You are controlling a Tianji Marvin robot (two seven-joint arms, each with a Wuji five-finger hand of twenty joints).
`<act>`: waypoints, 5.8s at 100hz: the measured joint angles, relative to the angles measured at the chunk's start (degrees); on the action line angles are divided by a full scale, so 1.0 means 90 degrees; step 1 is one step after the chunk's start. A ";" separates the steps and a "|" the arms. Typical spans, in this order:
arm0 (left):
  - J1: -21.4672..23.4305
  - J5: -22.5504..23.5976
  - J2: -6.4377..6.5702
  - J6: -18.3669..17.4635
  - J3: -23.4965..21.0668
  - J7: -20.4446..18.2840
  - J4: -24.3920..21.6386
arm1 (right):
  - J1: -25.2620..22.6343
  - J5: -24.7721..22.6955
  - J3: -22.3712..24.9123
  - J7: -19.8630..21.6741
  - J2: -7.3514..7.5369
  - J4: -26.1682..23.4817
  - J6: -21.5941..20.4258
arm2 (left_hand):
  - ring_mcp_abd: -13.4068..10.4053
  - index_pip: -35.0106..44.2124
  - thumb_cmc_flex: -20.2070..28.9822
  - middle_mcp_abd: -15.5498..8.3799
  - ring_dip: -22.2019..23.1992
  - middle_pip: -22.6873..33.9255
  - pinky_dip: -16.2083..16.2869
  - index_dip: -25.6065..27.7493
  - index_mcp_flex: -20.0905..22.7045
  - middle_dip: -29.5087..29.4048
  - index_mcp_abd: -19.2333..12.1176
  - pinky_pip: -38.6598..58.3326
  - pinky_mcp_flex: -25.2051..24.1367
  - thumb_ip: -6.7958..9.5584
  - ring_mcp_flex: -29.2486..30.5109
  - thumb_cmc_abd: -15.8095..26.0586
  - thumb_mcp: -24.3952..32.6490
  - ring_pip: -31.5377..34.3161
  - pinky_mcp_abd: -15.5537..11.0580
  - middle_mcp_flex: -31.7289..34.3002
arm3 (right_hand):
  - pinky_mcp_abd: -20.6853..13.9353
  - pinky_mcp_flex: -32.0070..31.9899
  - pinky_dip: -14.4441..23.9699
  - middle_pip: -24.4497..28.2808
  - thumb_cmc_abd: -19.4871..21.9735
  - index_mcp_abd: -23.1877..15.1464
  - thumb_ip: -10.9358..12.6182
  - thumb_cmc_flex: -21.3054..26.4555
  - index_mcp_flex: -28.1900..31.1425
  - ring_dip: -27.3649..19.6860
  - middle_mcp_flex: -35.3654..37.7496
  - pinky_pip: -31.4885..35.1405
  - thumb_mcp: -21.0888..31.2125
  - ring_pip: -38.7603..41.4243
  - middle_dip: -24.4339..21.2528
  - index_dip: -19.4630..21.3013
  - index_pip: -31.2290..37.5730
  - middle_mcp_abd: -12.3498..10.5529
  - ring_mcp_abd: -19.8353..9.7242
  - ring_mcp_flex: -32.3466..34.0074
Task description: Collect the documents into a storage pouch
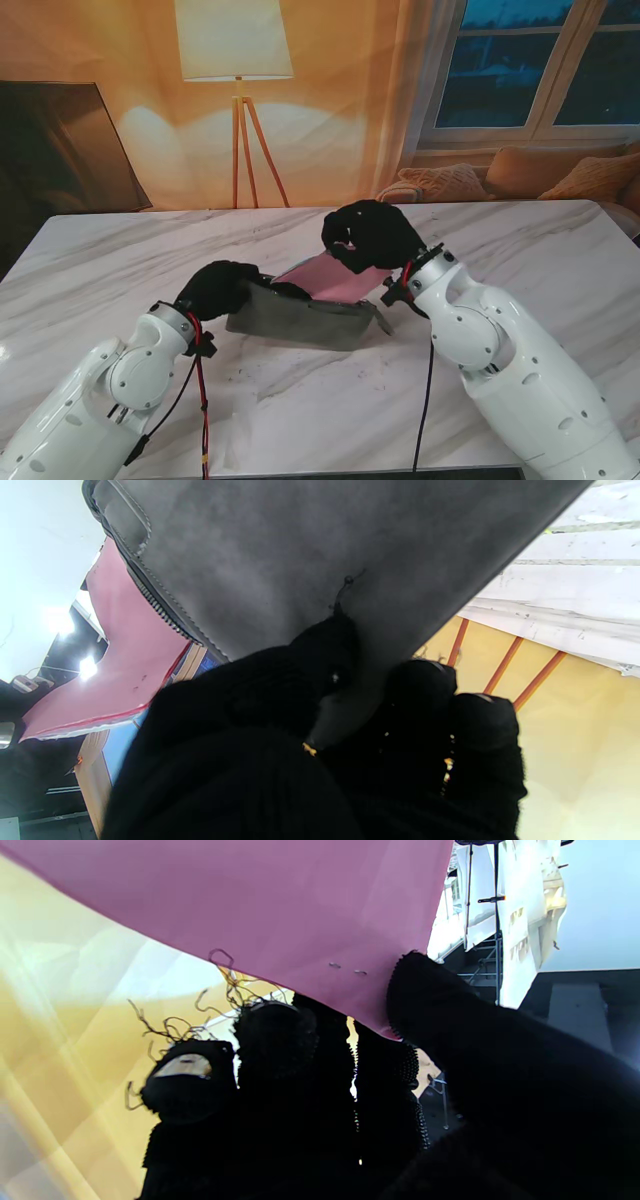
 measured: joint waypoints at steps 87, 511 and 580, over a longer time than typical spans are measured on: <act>-0.0073 0.0009 -0.0008 -0.0087 0.0041 0.0045 0.0079 | -0.0093 0.1158 -0.0021 0.1065 0.0081 -0.0807 0.1228 | 0.0058 -0.0429 -0.0523 0.0024 -0.0148 -0.0308 -0.0230 -0.0921 -0.0176 -0.0134 0.0001 -0.0398 -0.0692 0.0081 -0.0648 0.0349 -0.0348 -0.0596 -0.0082 -0.0356 | 0.0070 0.1100 -0.0157 0.0128 0.0076 -0.0002 0.0016 -0.0374 0.0108 -0.0134 0.0567 0.0308 0.0102 0.0298 0.0154 -0.0338 0.0009 0.0132 0.0019 0.0865; 0.0061 0.0091 -0.0040 -0.0148 0.0020 0.0231 0.0094 | 0.0559 0.0351 -0.0636 0.1662 0.0201 0.0334 0.1081 | 0.0052 -0.0722 -0.1041 -0.0019 -0.0152 0.0094 -0.0396 -0.1170 -0.0140 -0.0262 0.0297 -0.0404 -0.0571 0.0042 -0.0531 0.0436 -0.0493 -0.0620 -0.0091 -0.0355 | 0.0398 0.0325 -0.0145 -0.0304 0.0607 -0.0563 -0.0001 -0.0121 -0.0236 -0.0456 0.1233 0.0078 -0.0569 -0.0363 -0.0325 -0.0909 -0.0396 0.0013 0.0521 0.0777; 0.0159 0.0364 -0.0007 -0.0253 -0.0113 0.0057 0.0007 | 0.1142 0.0610 -0.1403 0.1892 0.0219 0.0703 0.1461 | 0.0055 -0.0622 -0.1041 -0.0218 -0.0728 -0.0788 -0.0938 -0.0868 -0.0498 -0.0665 0.0289 -0.0713 -0.0693 0.0075 -0.0788 0.0185 -0.0483 -0.1383 -0.0198 -0.0878 | 0.0341 0.1234 -0.0089 0.0723 0.0570 -0.0164 0.0010 -0.0213 -0.0161 0.0039 0.1617 0.0674 -0.0292 0.1517 0.0455 -0.0903 -0.0283 -0.0077 0.0274 0.1410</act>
